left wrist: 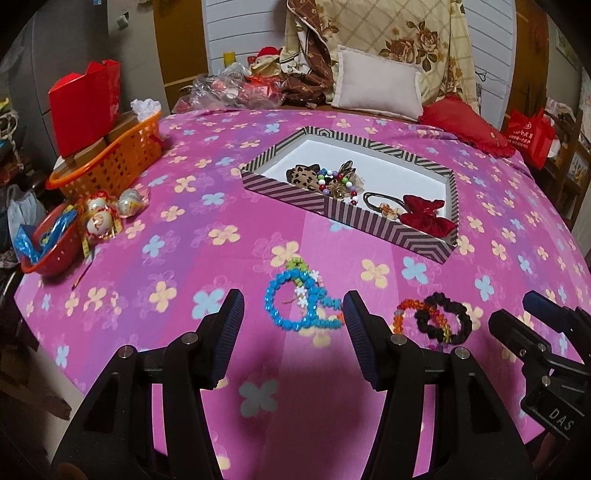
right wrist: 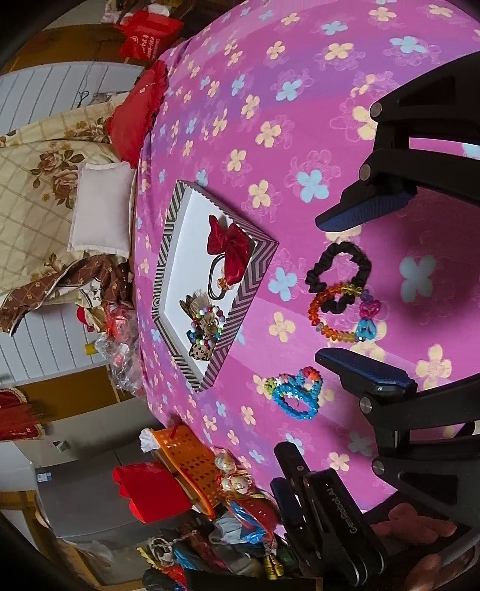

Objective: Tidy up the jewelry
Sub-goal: 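Withdraw both tools back toward the remaining bracelets and scrunchies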

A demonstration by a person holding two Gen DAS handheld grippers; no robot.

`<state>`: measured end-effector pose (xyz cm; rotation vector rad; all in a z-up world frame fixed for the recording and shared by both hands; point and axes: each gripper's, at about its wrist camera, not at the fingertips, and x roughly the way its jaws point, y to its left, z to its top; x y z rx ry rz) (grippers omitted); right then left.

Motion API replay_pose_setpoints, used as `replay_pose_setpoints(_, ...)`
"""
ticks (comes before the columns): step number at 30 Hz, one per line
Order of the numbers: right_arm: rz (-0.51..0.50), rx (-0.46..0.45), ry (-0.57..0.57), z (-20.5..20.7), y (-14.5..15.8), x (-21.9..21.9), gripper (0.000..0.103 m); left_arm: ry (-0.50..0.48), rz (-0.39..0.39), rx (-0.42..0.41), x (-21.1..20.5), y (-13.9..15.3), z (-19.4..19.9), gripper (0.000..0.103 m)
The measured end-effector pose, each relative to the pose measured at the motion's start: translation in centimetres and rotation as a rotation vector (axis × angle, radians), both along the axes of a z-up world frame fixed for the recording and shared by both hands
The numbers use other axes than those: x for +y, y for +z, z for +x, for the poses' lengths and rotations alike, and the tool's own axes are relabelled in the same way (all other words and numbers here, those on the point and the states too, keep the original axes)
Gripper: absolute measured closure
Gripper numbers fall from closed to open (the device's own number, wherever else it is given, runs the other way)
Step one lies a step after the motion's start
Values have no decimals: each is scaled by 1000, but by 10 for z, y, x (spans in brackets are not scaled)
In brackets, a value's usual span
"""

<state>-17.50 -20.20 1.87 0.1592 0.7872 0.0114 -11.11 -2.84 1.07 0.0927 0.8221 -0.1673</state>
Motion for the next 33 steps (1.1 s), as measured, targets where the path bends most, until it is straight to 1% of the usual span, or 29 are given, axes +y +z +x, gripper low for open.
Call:
replay_pose_setpoints(5, -38, 25, -38, -8, -7, -8, 38, 19, -15, 6, 11, -3, -9, 47)
replay_pose_setpoints(8, -32, 56, -54, -13, -17, -14, 38, 38, -39, 25, 21, -8, -12, 47)
replay_pose_setpoints(12, -40, 71, -36, -19, -28, -15, 38, 56, -77, 61, 33, -17, -13, 47)
replay_pose_setpoints(17, -47, 79, -1, -15, -38, -8, 38, 92, -94, 93, 48, -27, -7, 47)
replay_pose_setpoints(21, -44, 85, 4, -8, -44, -8, 38, 126, -109, 108, 62, -32, 0, 47)
replay_pose_setpoints(25, -19, 90, 11, -4, -48, -11, 44, 158, -119, 122, 74, -37, 7, 47)
replay_pose_setpoints(27, -5, 91, 20, -1, -49, -11, 49, 169, -125, 132, 78, -40, 9, 47)
replay_pose_setpoints(30, -7, 88, 49, 6, -48, -5, 53, 180, -131, 141, 81, -43, 13, 47)
replay_pose_setpoints(32, -14, 85, 75, 12, -49, 2, 61, 181, -135, 145, 82, -44, 15, 47)
replay_pose_setpoints(33, -20, 86, 86, 16, -50, 5, 63, 181, -136, 146, 82, -45, 15, 47)
